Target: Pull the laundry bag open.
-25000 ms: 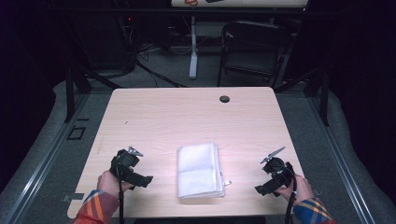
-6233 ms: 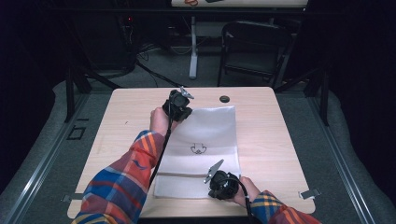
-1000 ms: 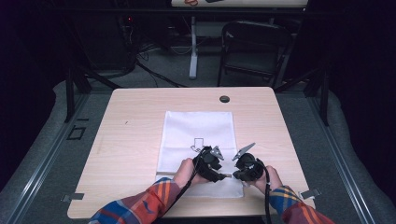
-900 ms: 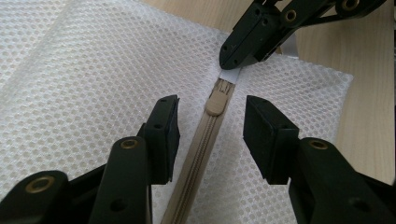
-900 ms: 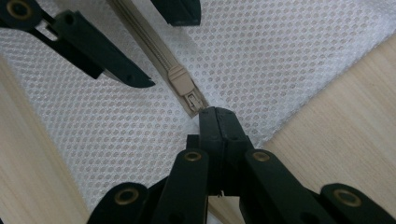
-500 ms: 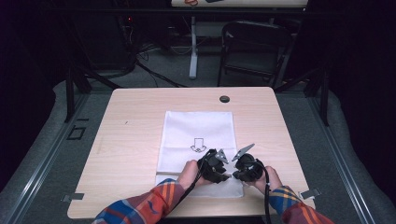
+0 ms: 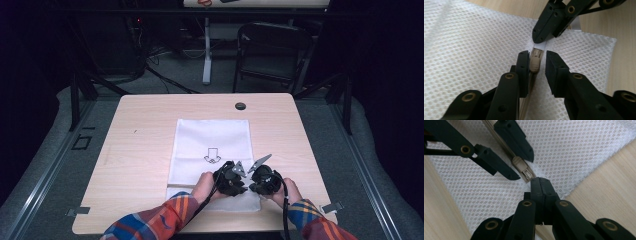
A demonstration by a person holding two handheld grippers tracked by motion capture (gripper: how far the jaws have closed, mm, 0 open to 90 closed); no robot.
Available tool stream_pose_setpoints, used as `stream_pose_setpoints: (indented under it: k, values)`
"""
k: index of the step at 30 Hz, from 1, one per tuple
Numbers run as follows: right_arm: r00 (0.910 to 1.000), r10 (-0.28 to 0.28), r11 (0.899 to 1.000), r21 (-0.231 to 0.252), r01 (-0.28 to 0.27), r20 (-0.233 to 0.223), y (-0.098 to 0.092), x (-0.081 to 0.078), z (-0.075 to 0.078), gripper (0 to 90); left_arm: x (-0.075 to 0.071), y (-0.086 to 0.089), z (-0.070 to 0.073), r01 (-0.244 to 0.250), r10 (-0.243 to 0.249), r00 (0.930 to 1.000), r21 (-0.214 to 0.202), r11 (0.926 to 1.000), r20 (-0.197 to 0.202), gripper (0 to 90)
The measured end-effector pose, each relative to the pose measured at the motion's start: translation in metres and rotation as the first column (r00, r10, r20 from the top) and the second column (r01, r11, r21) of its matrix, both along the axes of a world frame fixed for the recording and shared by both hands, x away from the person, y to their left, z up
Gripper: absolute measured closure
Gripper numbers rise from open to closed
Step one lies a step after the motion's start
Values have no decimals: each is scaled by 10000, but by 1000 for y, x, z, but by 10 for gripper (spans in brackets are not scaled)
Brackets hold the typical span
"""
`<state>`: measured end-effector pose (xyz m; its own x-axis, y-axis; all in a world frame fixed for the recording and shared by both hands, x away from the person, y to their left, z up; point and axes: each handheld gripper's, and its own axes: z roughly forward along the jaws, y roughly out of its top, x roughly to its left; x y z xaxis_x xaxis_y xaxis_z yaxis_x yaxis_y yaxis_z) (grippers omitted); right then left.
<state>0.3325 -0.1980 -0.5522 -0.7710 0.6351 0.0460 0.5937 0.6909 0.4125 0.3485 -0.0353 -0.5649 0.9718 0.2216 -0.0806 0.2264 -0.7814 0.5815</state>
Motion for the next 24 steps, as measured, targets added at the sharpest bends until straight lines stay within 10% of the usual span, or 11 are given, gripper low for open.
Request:
stream_pose_setpoints:
  k: [24]
  values:
    - [9990,-448,9987,235,449,-46,-2,0,-2,900,2,3,1,-158,159,9998,52,9999,-130,814]
